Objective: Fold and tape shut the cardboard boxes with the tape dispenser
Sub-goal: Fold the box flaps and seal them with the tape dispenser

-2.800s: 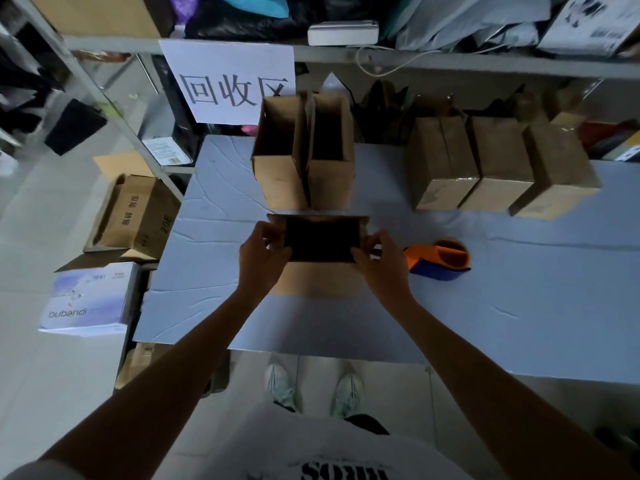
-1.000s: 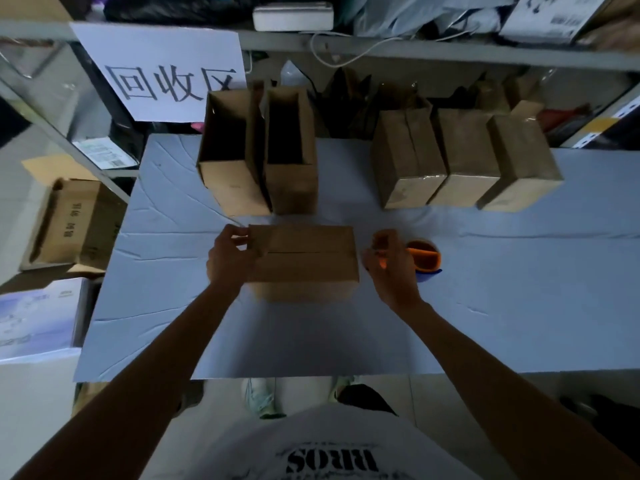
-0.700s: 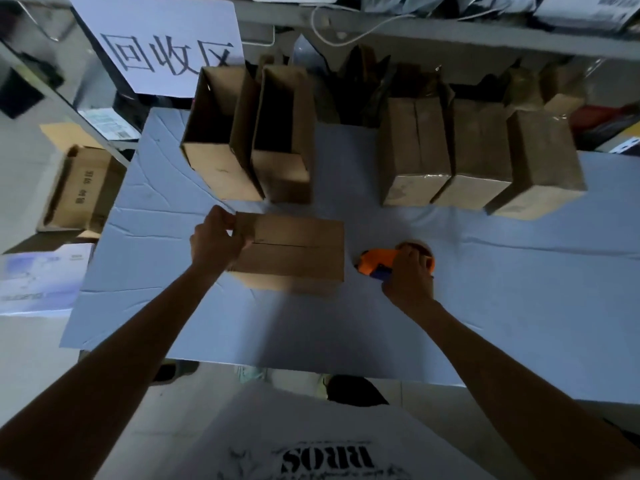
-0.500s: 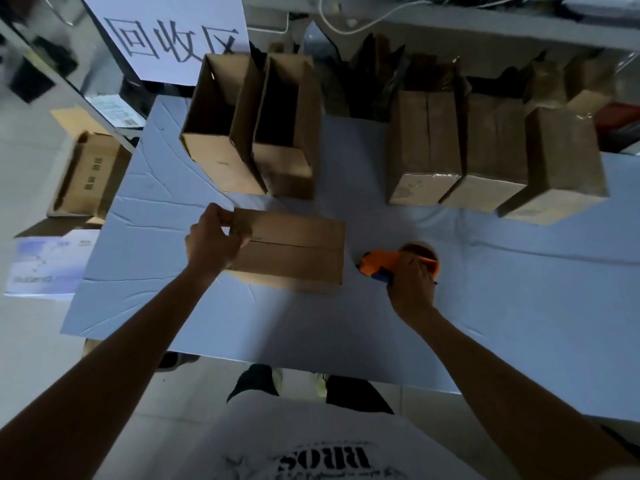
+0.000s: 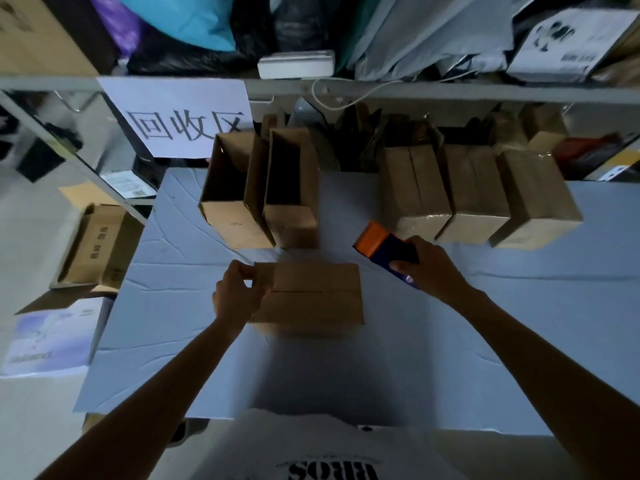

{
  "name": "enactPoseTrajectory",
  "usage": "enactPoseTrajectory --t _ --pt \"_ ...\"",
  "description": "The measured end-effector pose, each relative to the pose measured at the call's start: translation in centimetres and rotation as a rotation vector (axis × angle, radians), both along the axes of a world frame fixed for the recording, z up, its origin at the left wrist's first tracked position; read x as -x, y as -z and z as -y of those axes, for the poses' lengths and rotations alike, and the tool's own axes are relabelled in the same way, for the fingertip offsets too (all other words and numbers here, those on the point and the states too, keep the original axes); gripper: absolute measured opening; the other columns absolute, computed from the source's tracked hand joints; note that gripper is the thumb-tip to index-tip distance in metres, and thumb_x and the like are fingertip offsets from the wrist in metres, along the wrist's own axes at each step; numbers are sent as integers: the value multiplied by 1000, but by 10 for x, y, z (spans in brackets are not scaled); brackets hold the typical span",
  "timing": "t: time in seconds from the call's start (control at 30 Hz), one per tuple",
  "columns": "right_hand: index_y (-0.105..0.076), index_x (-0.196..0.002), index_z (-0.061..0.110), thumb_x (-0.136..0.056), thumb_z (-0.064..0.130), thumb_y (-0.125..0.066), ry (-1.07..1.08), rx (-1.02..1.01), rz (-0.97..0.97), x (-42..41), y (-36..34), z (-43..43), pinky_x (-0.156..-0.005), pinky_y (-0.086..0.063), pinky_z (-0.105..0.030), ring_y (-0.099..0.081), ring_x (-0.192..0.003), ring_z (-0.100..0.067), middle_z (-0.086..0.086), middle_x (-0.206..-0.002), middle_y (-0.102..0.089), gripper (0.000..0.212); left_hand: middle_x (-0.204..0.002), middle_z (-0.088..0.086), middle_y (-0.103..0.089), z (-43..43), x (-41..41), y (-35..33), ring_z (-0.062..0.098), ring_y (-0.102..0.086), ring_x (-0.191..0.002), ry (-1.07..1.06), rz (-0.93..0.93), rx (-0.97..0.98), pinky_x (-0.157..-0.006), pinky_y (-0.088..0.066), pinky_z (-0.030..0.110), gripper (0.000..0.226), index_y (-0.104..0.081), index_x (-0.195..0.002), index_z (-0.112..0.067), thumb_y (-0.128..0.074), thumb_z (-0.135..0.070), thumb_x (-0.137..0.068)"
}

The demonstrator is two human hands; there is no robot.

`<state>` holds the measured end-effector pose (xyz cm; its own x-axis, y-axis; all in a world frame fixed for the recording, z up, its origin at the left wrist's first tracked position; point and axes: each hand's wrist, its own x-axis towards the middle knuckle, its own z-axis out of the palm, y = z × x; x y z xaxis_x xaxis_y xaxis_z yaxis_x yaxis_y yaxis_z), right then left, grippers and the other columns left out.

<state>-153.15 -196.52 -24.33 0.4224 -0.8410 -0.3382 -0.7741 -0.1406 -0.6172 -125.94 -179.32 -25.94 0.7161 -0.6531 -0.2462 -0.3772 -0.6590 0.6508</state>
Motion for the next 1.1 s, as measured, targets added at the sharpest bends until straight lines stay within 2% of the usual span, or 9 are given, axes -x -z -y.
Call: enactPoseTrajectory --t 0.07,0.13,0.2,0.33,0.43,0.63,0.73,0.9,1.1 --pt "-55 -109 8 -84 30 -70 -25 -53 54 -12 -20 0 -67 -45 -23 -61 -84 -20 -6 -94 -63 36 -106 3 -67 2 0 -2 23 -61 -90 3 -8 -5 -75 -40 32 29 -58 -105 -11 -72 -19 -81" --pt "-60 -81 9 -80 32 -73 -103 -16 28 -25 -36 -3 -55 -43 -16 -62 -62 -17 -3 -67 -63 27 -106 4 -67 4 2 -2 22 -60 -86 14 -16 -9 -72 -41 32 27 -57 -105 -11 -69 -18 -82" --pt "-58 -69 11 -75 37 -76 -239 42 -14 -40 -50 -9 -50 -42 -12 -58 -47 -11 2 -52 -58 32 -106 5 -66 8 5 -1 20 -58 -82 30 -30 -10 -68 -41 31 24 -56 -105 -13 -67 -17 -85" --pt "-49 -99 18 -61 32 -87 -321 115 34 -59 -61 -18 -58 -41 -13 -58 -68 -4 9 -77 -57 56 -104 9 -65 15 11 -3 28 -62 -89 51 -73 -16 -73 -51 38 20 -54 -104 -15 -63 -21 -88" --pt "-48 -100 21 -60 36 -87 -367 175 59 -68 -61 -27 -63 -46 -14 -59 -73 -5 9 -81 -58 58 -102 9 -65 17 11 -2 27 -62 -90 54 -78 -33 -72 -50 37 24 -52 -104 -14 -65 -24 -86" --pt "-58 -103 10 -64 29 -86 -410 220 121 -76 -55 -36 -76 -54 -38 -63 -80 -17 -3 -88 -65 52 -105 7 -65 17 8 2 25 -62 -91 70 -92 -23 -74 -50 34 29 -52 -105 -15 -69 -25 -84" --pt "-58 -102 12 -62 30 -87 -402 208 170 -79 -50 -37 -74 -55 -34 -63 -79 -13 0 -88 -65 52 -104 6 -64 17 7 3 24 -61 -90 71 -92 -16 -71 -48 32 31 -52 -105 -15 -71 -24 -83" --pt "-55 -104 22 -61 44 -84 -418 229 130 -79 -47 -32 -71 -53 -25 -61 -76 -3 11 -86 -62 56 -104 6 -66 16 5 6 25 -63 -88 92 -77 -1 -72 -51 34 31 -52 -105 -14 -70 -27 -84" --pt "-53 -105 24 -61 53 -79 -399 260 137 -76 -38 -37 -70 -56 -31 -61 -77 -6 11 -87 -62 58 -108 5 -65 17 6 8 23 -62 -92 100 -82 -1 -76 -52 36 32 -50 -107 -15 -70 -25 -84"
